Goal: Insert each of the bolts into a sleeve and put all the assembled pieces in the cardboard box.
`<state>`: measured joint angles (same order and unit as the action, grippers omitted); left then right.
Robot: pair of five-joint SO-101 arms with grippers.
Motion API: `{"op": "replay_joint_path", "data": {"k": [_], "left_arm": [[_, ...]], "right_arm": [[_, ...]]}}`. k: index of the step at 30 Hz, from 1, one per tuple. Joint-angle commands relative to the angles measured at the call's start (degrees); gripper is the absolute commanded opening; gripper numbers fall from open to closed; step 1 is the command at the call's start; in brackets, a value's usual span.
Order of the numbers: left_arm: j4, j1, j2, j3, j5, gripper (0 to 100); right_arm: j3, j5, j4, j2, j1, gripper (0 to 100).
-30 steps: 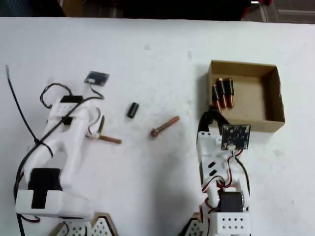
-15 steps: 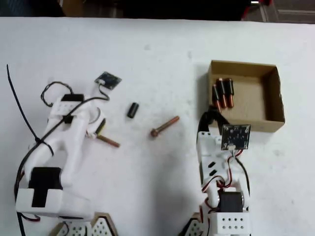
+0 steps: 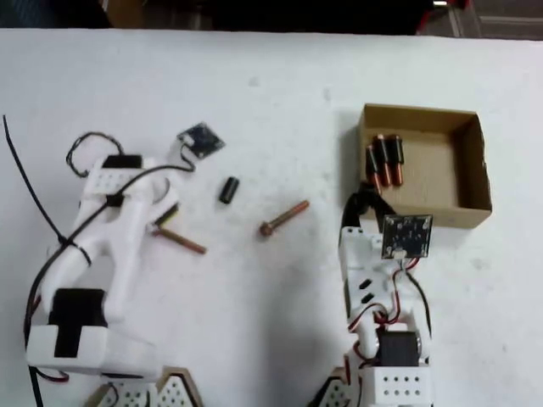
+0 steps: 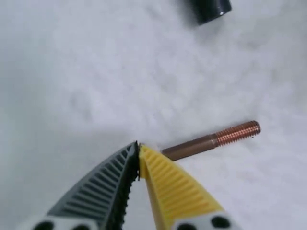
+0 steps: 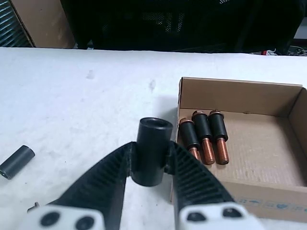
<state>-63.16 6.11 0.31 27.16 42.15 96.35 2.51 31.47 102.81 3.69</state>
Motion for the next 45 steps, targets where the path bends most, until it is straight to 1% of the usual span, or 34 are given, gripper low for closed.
{"op": "replay_joint_path", "data": {"k": [1, 6, 11, 18, 21, 23, 27, 30, 35, 42, 43, 45], "left_arm": [[-5.9, -0.9, -0.7, -5.4, -6.5, 2], [-10.8, -0.9, -0.7, -7.8, -12.7, 2], [-12.1, -0.9, -0.7, -6.9, -22.2, 2], [-13.7, -0.7, -0.3, -6.9, -32.4, 2], [-15.0, -0.9, -0.3, -6.9, -34.7, 3], [-16.0, -1.0, -0.3, -6.9, -37.2, 6], [-16.4, -0.8, -0.2, -6.9, -47.2, 14], [-16.5, -1.0, -0.2, -6.9, -52.4, 13], [-16.2, -1.0, -0.2, -6.9, -53.1, 10], [-16.0, -0.9, -0.2, -6.9, -53.5, 2], [-16.0, -0.9, -0.2, -6.9, -54.3, 2], [-16.0, -0.7, -0.2, -6.2, -58.5, 3]], "right_arm": [[0.4, -0.1, 0.0, 0.2, -0.8, 1.7], [0.4, -0.1, 0.0, 0.2, -0.8, 1.7], [0.4, -0.1, 0.0, 0.2, -0.8, 1.7], [0.4, -0.1, 0.0, 0.2, -0.8, 1.7], [0.4, -0.1, 0.0, 0.2, -0.8, 1.7], [0.4, -0.1, 0.0, 0.2, -0.8, 1.7], [0.4, -0.1, 0.0, 0.2, -0.8, 1.7], [0.4, -0.1, 0.0, 0.2, -0.8, 1.7], [0.4, -0.1, 0.0, 0.2, -0.8, 1.7], [0.4, -0.1, 0.0, 0.2, -0.8, 1.7], [0.4, -0.1, 0.0, 0.2, -0.8, 1.7], [0.4, -0.1, 0.0, 0.2, -0.8, 1.7]]}}
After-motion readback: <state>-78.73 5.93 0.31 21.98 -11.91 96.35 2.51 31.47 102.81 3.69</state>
